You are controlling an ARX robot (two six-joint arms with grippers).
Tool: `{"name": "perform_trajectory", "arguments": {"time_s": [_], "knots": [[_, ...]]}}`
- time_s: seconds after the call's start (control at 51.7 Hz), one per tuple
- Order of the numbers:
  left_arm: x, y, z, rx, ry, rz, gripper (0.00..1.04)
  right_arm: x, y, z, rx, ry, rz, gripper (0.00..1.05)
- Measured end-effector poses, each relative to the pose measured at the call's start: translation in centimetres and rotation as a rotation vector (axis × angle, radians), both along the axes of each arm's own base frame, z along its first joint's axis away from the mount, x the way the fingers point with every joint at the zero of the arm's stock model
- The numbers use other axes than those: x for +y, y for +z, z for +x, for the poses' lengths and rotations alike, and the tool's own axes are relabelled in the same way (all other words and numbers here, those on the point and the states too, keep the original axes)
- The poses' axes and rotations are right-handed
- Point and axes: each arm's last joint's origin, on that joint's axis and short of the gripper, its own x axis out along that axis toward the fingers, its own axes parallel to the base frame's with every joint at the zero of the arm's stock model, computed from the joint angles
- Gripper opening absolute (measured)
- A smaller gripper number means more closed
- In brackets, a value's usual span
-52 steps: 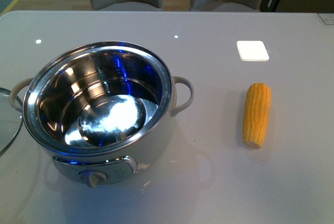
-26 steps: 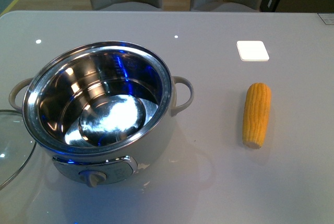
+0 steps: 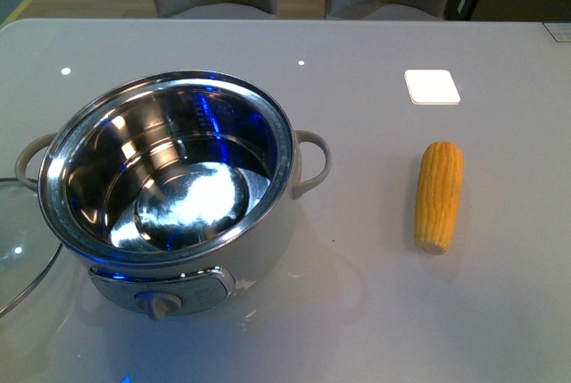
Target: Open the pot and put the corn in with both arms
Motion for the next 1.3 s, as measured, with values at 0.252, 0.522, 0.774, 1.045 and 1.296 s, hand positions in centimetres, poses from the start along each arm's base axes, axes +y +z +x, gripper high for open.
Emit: {"name": "perform_trajectory", "arguments": {"time_s": [0.252, 0.522, 0.774, 1.045, 1.296], "knots": [[4.3, -3.5, 5.4, -0.134, 0.038, -0.025, 0.45, 0.0, 0.0, 0.0, 0.000, -0.002, 0.000, 0.96], [4.5, -3.8, 5.4, -0.134, 0.035, -0.028, 0.45, 0.0, 0.0, 0.0, 0.000, 0.000, 0.000, 0.96], [4.4, -3.6, 5.2, -0.131, 0.028, -0.034, 0.45, 0.0, 0.0, 0.0, 0.000, 0.000, 0.000, 0.96], [3.8, -2.8, 3.9, -0.125, 0.043, -0.084, 0.81, 0.0, 0.0, 0.0, 0.000, 0.000, 0.000, 0.96], [3.1, -0.2, 2.7, -0.150, 0.049, -0.122, 0.98, 0.0, 0.0, 0.0, 0.000, 0.000, 0.000, 0.96]]}}
